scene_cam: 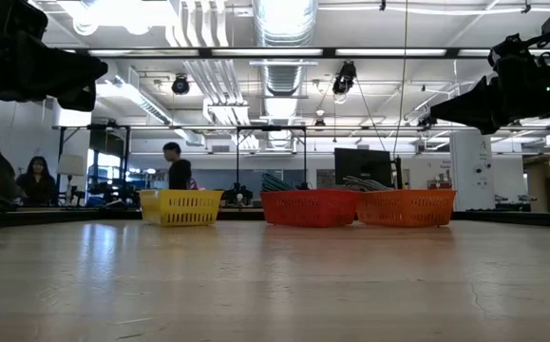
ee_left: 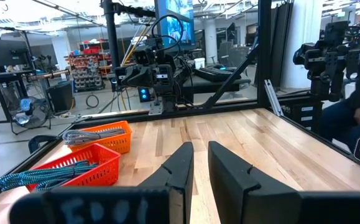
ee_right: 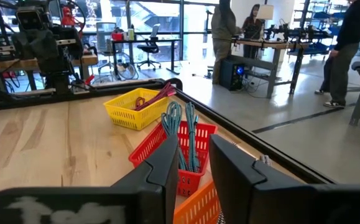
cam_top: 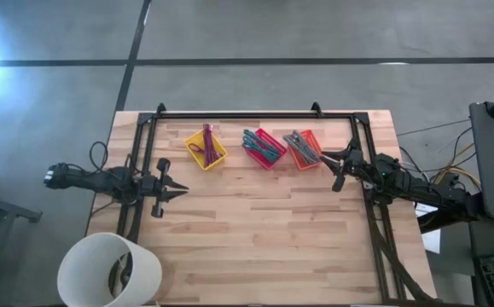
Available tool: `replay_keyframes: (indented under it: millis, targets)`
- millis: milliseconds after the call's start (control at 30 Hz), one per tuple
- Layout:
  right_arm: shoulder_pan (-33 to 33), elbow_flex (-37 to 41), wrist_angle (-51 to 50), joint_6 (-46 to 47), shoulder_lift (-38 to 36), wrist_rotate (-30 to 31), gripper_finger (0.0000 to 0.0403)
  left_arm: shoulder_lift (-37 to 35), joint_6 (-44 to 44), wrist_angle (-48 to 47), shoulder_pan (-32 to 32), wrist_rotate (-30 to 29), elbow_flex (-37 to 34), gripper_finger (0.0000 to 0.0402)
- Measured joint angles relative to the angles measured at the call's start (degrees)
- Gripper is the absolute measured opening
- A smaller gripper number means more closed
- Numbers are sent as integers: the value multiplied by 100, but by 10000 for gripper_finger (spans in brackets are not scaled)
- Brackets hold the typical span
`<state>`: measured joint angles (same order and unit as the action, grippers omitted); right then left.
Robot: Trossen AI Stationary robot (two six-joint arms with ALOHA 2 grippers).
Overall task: Pick & Place USB Port
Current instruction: Return to Home Position
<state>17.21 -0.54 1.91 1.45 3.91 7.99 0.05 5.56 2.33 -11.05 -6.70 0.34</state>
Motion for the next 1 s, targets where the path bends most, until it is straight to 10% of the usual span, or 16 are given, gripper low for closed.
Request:
replay_keyframes:
  millis: [1000]
  targets:
    - [0, 0, 0, -3, 0, 2, 88, 0, 0, 0, 0, 0, 0, 55]
